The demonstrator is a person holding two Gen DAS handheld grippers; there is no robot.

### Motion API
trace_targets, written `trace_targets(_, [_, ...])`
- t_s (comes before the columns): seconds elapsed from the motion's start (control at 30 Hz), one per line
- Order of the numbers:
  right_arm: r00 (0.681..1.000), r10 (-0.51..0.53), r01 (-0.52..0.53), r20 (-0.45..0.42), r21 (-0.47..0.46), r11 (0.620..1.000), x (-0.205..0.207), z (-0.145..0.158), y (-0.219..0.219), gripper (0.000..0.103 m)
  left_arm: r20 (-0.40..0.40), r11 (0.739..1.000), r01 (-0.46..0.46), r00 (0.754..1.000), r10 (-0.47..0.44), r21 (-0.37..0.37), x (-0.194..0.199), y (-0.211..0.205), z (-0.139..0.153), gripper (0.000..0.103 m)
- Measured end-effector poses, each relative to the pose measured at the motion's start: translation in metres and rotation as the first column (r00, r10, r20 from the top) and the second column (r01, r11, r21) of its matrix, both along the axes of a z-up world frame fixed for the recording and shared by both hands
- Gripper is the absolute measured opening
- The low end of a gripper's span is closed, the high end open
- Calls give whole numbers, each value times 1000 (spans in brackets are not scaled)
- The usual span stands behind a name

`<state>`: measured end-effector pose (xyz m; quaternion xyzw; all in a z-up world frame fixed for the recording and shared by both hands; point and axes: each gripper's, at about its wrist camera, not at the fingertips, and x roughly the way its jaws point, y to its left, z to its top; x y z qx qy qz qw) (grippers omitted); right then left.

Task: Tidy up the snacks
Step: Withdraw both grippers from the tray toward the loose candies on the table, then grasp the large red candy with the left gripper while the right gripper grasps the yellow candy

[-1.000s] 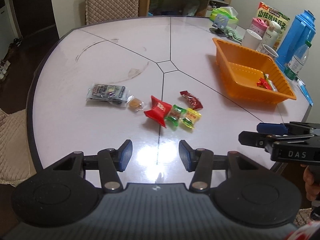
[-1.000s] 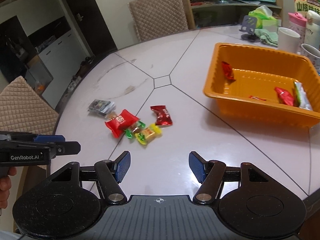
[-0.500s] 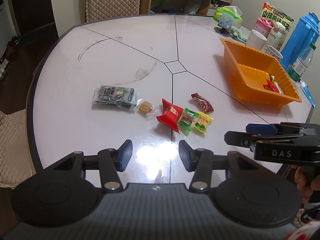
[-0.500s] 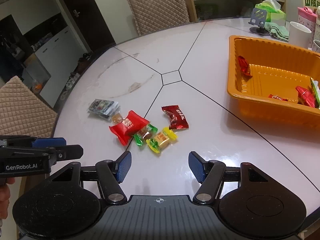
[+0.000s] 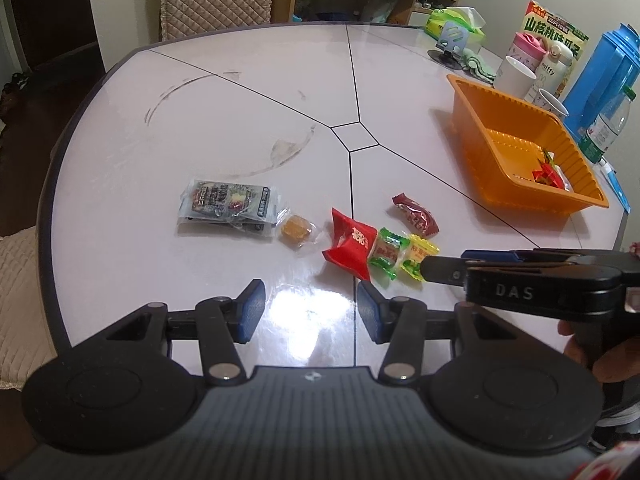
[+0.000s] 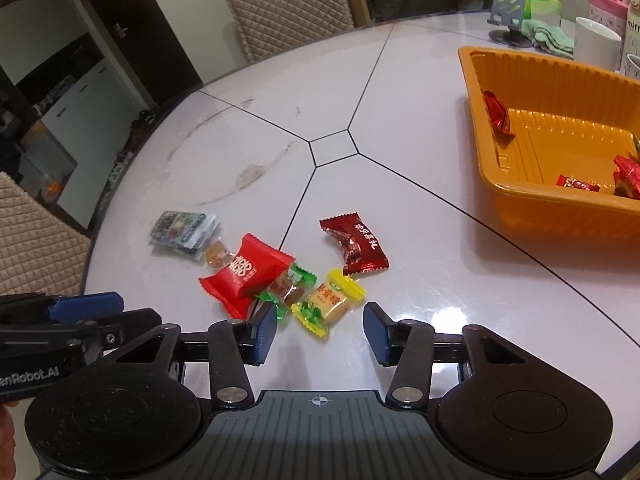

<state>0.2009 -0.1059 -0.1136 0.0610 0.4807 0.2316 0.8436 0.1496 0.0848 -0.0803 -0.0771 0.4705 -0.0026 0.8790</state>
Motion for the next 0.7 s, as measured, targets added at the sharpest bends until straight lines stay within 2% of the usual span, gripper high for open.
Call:
trace_targets(0.27, [1000,-29,30,3,-40,999,12,-12,11,48,-12,1000,15,1000,-15,1,9,6,-6,46])
trace_targets(0.43, [1000,-20,21,9,-74,997,14,-19,16,43,-18,1000,25,1000,-25,-3,13,7,-9,46])
trace_targets(0.7, [999,17,-14,28,-108,994,9,-21,1,39,-20,999,37,999,-37,-11,17,6,-13,46])
